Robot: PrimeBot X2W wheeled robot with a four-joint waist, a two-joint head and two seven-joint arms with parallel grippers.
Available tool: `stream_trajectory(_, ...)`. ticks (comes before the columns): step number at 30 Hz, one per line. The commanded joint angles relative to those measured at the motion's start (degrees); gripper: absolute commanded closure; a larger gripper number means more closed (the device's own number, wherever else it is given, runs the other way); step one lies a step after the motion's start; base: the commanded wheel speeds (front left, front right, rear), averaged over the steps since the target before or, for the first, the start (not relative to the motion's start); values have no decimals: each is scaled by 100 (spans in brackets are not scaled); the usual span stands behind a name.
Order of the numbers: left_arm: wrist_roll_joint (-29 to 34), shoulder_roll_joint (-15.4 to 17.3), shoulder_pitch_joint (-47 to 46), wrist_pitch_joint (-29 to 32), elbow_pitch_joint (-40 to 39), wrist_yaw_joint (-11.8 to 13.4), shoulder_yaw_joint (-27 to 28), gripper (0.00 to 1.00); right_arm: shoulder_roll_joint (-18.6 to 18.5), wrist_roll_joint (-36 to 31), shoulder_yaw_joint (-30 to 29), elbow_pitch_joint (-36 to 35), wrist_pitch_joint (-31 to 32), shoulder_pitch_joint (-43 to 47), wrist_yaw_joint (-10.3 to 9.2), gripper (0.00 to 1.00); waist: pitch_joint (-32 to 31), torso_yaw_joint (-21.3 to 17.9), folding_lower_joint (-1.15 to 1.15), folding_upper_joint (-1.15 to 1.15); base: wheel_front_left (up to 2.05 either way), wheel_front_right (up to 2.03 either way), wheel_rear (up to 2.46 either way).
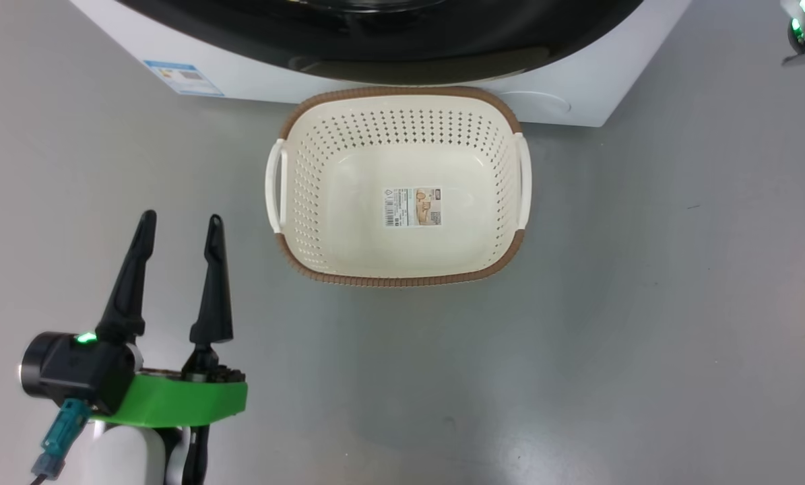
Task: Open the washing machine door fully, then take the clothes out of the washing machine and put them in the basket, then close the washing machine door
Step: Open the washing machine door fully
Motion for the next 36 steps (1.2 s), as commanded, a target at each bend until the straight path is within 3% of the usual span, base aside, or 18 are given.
stream_trajectory(1, -85, 113, -122, -29, -116, 70, 148, 0, 30, 120, -4, -45, 152, -147, -5, 100, 28, 55, 0, 0, 0, 0, 0)
stream_trajectory(20, -437, 112, -131, -29, -120, 293, -35, 0, 223, 317, 187, 974, 1111, -1006, -5, 100, 102, 432, 0, 0, 0, 0, 0)
stream_trajectory(27, -399, 112, 10, -29, -51, 289, 75, 0, 282, 471, 275, 1023, 1513, -661, -5, 100, -206, 367, 0, 0, 0, 0, 0)
stream_trajectory(36, -263, 112, 318, -29, 49, 198, 283, 0, 375, 685, 323, 549, 1950, 268, -5, 100, -817, 268, 0, 0, 0, 0, 0)
